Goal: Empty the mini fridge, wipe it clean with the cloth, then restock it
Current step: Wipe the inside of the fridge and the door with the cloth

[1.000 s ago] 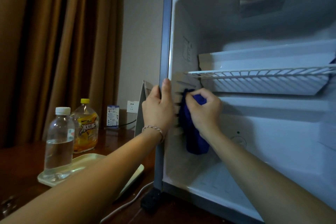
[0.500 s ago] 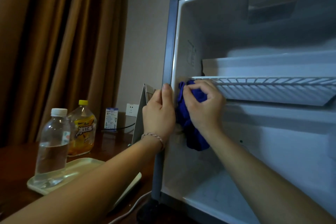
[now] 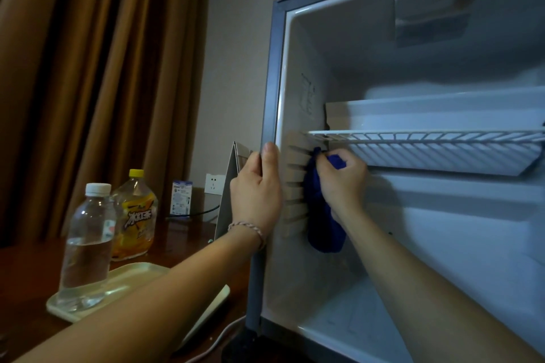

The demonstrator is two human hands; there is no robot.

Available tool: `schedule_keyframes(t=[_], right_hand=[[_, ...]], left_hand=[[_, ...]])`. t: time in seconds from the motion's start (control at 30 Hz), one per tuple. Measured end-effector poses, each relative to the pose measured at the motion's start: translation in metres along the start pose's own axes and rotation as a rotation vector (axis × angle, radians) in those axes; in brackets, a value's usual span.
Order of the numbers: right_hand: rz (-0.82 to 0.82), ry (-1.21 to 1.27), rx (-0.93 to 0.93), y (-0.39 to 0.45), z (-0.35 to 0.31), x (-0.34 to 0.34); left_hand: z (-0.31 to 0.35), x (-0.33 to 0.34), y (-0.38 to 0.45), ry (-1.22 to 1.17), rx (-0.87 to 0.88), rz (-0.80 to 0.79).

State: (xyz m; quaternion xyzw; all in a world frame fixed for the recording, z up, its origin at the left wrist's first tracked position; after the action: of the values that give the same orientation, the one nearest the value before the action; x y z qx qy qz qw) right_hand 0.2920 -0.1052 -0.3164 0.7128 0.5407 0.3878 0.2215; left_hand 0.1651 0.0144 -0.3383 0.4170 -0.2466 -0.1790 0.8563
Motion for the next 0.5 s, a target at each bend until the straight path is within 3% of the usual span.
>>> schedule_keyframes(t=[0.17,0.37,0.5], right_hand=[[-0.01,0.003,-0.169,-0.034,-0.02,-0.004],[0.031,-0.034,-0.525,-0.05,-0.078,0.0],[0.046,-0.032,-0.539,-0.047,-0.099,0.0]], left_hand=[[-0.002,0.002,-0.002,-0.035,-0.033,-0.02],[-0.003,0.005,-0.001,-0.095,-0.071,-0.116],[-0.009,0.002,-0.001,-0.2,-0.182,-0.213]])
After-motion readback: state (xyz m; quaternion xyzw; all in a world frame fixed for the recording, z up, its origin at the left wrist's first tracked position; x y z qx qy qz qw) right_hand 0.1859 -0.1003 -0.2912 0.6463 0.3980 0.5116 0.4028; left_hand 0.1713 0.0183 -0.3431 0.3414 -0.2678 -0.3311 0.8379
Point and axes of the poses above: each hand's wrist, its own y-axis towards the middle knuckle, its own x-axis out of the palm, z = x × y, the point moved 4 cm from there along y, towards the middle knuckle, and after that the axes turned 8 degrees about z, right-handed, at the moved point
